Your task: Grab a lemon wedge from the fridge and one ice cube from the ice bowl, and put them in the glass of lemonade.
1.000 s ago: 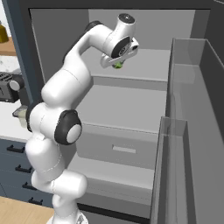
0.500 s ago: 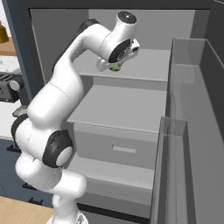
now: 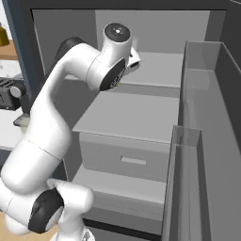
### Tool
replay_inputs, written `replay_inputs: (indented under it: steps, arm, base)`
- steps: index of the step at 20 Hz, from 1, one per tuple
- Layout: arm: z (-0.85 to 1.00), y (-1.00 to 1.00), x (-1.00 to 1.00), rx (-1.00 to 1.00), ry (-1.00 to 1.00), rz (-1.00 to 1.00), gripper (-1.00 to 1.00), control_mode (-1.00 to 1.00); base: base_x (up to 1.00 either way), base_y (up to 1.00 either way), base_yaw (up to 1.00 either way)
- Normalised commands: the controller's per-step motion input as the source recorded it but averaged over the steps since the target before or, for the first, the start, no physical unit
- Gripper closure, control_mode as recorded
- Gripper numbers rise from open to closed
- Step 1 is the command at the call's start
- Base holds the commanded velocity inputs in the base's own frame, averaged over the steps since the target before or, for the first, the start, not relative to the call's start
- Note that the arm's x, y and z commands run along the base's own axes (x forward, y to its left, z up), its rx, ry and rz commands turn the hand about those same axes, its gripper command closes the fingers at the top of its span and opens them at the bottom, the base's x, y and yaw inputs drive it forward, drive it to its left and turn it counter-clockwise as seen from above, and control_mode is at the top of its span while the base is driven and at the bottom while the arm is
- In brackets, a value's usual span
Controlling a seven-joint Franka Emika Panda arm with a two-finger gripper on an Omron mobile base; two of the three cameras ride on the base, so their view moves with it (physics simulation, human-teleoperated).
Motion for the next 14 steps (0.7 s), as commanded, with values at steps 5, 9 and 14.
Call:
replay_inputs:
  steps: [5,9,14]
  arm:
    - [-0.07,0.40,-0.93,0.00,0.04,-0.29,1.00,-1.00]
    - [-0.36,0.52,-0.68,0.00,0.23,-0.36,1.00,-1.00]
    - [-0.36,0.39,-0.95,0.00,0.06,-0.19,1.00,-1.00]
  base:
    - [0.00,0.00,0.00]
    - [0.00,0.00,0.00]
    - [0.00,0.00,0.00]
